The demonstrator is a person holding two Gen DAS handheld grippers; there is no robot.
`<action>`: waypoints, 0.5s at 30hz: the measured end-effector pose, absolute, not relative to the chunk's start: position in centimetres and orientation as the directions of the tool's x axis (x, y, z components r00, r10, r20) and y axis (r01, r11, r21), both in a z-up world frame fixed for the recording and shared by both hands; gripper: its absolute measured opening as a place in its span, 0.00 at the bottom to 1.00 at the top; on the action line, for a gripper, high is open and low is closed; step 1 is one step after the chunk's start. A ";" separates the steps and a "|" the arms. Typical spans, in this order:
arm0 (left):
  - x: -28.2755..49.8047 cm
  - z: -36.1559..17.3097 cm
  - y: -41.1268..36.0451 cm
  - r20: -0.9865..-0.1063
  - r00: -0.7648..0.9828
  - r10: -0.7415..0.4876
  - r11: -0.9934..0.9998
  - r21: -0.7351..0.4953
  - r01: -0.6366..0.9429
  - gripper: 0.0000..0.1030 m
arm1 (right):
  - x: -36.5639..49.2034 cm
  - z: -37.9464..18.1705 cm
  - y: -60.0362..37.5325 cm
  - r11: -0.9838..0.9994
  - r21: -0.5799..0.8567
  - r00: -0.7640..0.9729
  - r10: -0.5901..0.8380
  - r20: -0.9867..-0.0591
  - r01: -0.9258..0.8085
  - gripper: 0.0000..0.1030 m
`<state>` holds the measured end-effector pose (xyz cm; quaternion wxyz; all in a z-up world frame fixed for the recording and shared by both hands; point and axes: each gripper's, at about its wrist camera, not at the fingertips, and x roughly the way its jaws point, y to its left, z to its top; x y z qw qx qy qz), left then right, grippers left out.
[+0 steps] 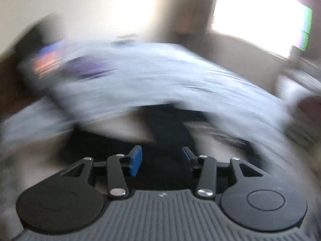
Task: Fold clothes
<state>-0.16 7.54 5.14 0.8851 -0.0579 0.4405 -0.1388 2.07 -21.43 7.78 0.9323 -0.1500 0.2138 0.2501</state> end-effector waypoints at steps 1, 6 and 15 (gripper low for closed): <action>-0.1 5.1 7.5 -0.765 0.573 -0.296 0.955 -0.222 0.197 0.03 | 3.1 7.9 -22.4 0.853 -0.154 0.795 0.379 -0.473 -0.498 0.45; 0.4 5.0 7.4 -0.772 0.559 -0.302 0.953 -0.234 0.192 0.03 | 10.5 7.2 -28.8 0.951 0.009 0.822 0.272 -0.501 -0.309 0.45; 0.8 3.8 7.4 -0.785 0.542 -0.299 0.952 -0.205 0.228 0.03 | 18.7 5.0 -30.9 0.968 0.077 0.754 0.235 -0.613 -0.239 0.45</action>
